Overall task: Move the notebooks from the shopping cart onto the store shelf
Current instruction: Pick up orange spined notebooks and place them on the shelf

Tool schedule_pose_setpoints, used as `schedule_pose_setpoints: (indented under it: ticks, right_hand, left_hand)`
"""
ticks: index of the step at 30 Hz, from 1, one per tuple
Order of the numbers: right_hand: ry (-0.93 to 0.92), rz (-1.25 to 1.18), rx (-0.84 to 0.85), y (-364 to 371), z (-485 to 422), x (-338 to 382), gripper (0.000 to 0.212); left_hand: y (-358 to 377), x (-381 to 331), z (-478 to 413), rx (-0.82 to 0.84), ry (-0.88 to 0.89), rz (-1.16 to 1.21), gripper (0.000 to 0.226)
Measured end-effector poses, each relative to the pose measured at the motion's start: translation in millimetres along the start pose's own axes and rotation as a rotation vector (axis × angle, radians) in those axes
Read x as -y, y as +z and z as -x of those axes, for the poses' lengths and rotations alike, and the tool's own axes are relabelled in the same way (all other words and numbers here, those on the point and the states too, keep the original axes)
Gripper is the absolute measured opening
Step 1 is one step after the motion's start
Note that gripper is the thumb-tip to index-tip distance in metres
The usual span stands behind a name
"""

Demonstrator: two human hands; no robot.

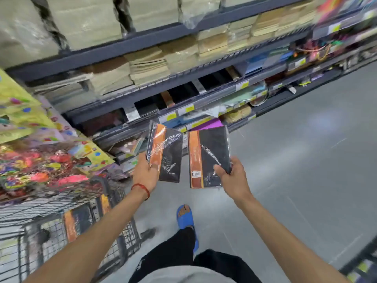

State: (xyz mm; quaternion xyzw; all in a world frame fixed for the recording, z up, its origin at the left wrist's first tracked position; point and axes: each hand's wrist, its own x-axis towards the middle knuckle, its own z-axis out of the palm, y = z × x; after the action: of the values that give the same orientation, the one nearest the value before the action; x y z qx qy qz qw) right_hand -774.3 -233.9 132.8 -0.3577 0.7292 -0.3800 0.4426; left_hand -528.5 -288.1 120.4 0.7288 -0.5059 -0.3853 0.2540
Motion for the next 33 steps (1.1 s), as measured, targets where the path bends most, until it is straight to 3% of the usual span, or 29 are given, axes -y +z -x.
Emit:
schedule_pose_setpoints:
  ticks: [4,13,20,24,27,31,33]
  right_hand:
    - [0.050,0.058,0.131,1,-59,18,0.007]
    - [0.076,0.101,0.373,13,-180,34,0.008]
    - [0.040,0.140,0.556,19,-260,47,0.017]
    - [-0.003,0.111,0.594,30,-295,49,0.016]
    - [-0.050,0.068,0.592,48,-317,45,0.015]
    - [0.064,-0.044,0.632,70,-335,37,0.036]
    - [0.037,-0.031,0.641,72,-336,32,0.053]
  left_hand:
    - [15,-16,-42,0.009,-0.057,-0.067,0.029]
    - [48,-37,-91,-0.104,-0.219,-0.077,0.044]
    - [87,-50,-107,-0.271,-0.361,0.064,0.033]
    - [110,-43,-114,-0.334,-0.443,0.100,0.015]
    - [122,-37,-122,-0.335,-0.469,0.140,0.019]
    - [134,-21,-137,-0.315,-0.476,0.144,0.022]
    - [136,-16,-143,-0.317,-0.464,0.162,0.025]
